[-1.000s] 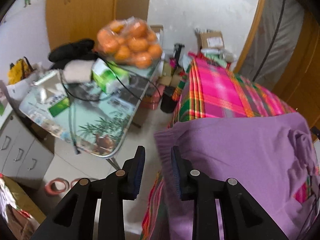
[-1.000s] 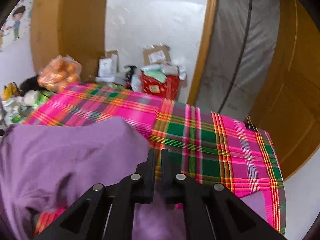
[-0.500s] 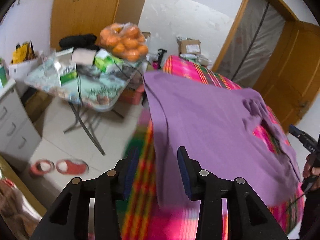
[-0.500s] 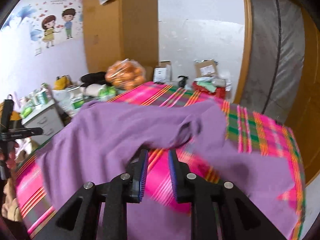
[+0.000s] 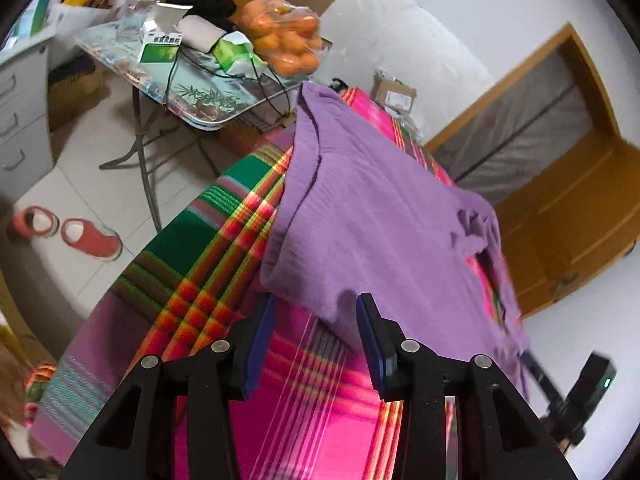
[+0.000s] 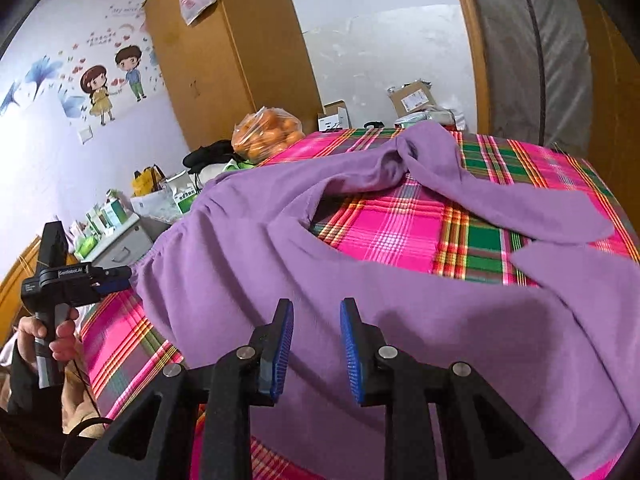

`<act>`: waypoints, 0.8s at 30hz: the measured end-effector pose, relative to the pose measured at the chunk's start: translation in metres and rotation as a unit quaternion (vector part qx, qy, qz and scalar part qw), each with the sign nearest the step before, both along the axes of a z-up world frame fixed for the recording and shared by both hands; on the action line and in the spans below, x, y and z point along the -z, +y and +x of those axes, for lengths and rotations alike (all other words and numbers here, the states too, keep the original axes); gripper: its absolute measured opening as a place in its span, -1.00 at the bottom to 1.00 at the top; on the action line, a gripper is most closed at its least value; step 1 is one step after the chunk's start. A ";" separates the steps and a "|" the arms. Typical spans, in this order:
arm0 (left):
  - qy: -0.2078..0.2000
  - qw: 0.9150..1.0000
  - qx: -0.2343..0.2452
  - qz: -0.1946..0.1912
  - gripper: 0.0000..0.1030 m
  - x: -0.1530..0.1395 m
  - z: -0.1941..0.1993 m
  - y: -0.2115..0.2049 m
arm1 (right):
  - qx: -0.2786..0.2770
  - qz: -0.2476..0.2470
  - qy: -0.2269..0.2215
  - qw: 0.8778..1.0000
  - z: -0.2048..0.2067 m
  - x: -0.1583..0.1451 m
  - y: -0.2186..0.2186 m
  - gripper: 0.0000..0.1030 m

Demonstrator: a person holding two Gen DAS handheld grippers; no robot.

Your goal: Fold clothes

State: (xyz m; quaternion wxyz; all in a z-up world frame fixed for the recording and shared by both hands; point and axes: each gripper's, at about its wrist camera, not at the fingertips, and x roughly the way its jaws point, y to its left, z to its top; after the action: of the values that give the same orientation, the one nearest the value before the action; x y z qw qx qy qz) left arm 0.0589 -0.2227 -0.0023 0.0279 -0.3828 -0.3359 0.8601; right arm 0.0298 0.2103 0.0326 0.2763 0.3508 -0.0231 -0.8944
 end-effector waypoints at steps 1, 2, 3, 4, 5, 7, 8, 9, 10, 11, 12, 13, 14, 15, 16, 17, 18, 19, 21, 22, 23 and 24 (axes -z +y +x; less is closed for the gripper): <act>-0.003 1.000 -0.007 0.002 -0.19 0.001 -0.003 0.000 | 0.001 -0.002 -0.002 1.000 0.000 0.001 0.001 -0.52; -0.007 1.000 -0.013 0.004 -0.21 0.001 -0.007 0.000 | 0.002 -0.003 -0.003 1.000 -0.001 0.002 0.001 -0.52; -0.012 1.000 -0.020 0.006 -0.32 0.001 -0.011 0.000 | 0.003 -0.005 -0.004 1.000 -0.001 0.002 0.002 -0.52; -0.016 0.999 -0.027 0.007 -0.71 0.002 -0.014 0.000 | 0.004 -0.007 -0.005 1.000 -0.002 0.003 0.002 -0.52; -0.023 0.999 -0.030 0.005 -0.78 0.004 -0.018 0.000 | 0.006 -0.009 -0.006 1.000 -0.002 0.004 0.003 -0.52; -0.019 0.999 -0.035 -0.004 -0.81 0.000 -0.020 -0.001 | 0.006 -0.012 -0.007 1.000 -0.003 0.005 0.002 -0.52; -0.011 0.999 -0.041 -0.009 -0.82 -0.005 -0.018 -0.005 | 0.005 -0.012 -0.008 1.000 -0.003 0.005 0.002 -0.52; -0.002 0.999 -0.049 -0.013 -0.82 -0.011 -0.016 -0.010 | 0.005 -0.011 -0.007 1.000 -0.003 0.004 0.000 -0.52; 0.007 0.998 -0.057 -0.018 -0.83 -0.016 -0.014 -0.015 | 0.004 -0.009 -0.006 1.000 -0.002 0.003 0.000 -0.52; 0.012 0.997 -0.066 -0.022 -0.83 -0.020 -0.010 -0.023 | 0.003 -0.007 -0.005 1.000 -0.002 0.003 -0.001 -0.52; 0.017 0.997 -0.076 -0.026 -0.83 -0.023 -0.005 -0.032 | 0.002 -0.006 -0.003 1.000 -0.002 0.001 -0.002 -0.52; 0.023 0.996 -0.086 -0.030 -0.83 -0.026 -0.001 -0.040 | 0.001 -0.006 -0.001 1.000 -0.001 0.000 -0.002 -0.52; 0.028 0.994 -0.096 -0.034 -0.83 -0.029 0.004 -0.049 | 0.000 -0.005 0.000 1.000 0.000 0.000 -0.003 -0.52; 0.033 0.993 -0.106 -0.038 -0.84 -0.032 0.009 -0.057 | -0.001 -0.004 0.000 1.000 0.000 0.000 -0.004 -0.52; 0.027 0.993 -0.109 -0.034 -0.84 -0.027 0.011 -0.066 | -0.002 -0.003 0.000 1.000 0.001 0.000 -0.005 -0.52; 0.016 0.994 -0.107 -0.030 -0.84 -0.020 0.013 -0.070 | -0.004 -0.001 -0.002 1.000 0.001 0.001 -0.006 -0.52; 0.005 0.994 -0.104 -0.026 -0.83 -0.013 0.014 -0.074 | -0.006 0.002 -0.005 1.000 0.002 0.004 -0.007 -0.52; -0.009 0.995 -0.095 -0.029 -0.83 -0.005 0.013 -0.074 | -0.007 0.005 -0.009 1.000 0.002 0.006 -0.007 -0.52; -0.018 0.995 -0.083 -0.043 -0.83 0.001 0.011 -0.069 | -0.010 0.012 -0.017 1.000 0.002 0.011 -0.007 -0.52; -0.017 0.995 -0.079 -0.051 -0.83 0.001 0.010 -0.066 | -0.012 0.016 -0.020 1.000 0.002 0.013 -0.008 -0.52; -0.016 0.996 -0.078 -0.048 -0.83 0.001 0.009 -0.067 | -0.014 0.020 -0.022 0.999 0.003 0.014 -0.009 -0.52; -0.015 0.996 -0.078 -0.042 -0.83 0.000 0.009 -0.069 | -0.018 0.024 -0.021 0.999 0.005 0.014 -0.010 -0.52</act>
State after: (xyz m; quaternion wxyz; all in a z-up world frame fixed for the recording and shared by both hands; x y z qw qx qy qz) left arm 0.0678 -0.2916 -0.0023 -0.0603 -0.3688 -0.3285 0.8674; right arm 0.0347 0.2006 0.0181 0.2833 0.3763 -0.0007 -0.8821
